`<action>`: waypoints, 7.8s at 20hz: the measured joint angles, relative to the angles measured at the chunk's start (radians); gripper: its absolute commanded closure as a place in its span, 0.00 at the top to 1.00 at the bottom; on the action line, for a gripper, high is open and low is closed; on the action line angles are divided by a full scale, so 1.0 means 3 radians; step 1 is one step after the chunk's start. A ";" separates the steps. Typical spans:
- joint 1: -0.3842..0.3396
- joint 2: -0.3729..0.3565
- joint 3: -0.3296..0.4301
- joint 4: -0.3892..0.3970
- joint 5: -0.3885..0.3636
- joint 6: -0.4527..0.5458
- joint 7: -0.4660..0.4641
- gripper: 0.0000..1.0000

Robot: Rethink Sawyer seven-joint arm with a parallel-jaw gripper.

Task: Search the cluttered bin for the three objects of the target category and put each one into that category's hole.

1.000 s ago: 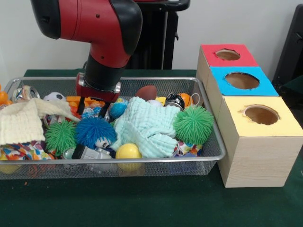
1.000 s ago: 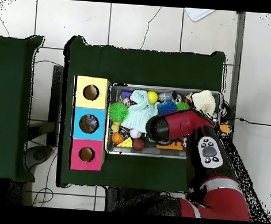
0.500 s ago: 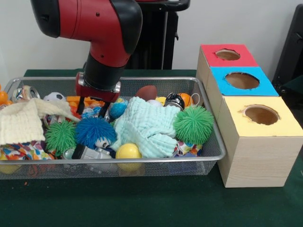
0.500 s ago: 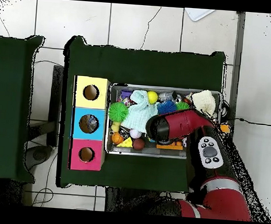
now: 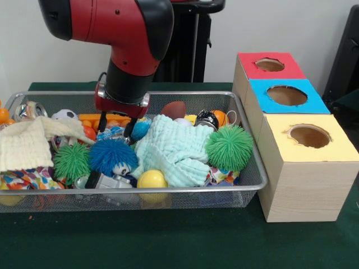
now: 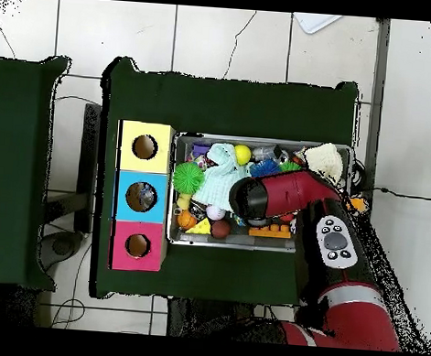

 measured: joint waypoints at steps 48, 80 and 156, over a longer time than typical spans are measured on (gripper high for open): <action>0.0172 0.0346 0.0048 -0.0430 0.0006 0.0607 0.0000 1.00; -0.0153 0.0160 0.0255 -0.0224 0.0373 0.0730 0.0000 1.00; 0.0085 0.0263 0.0138 -0.0505 -0.0370 0.1659 -0.0006 0.00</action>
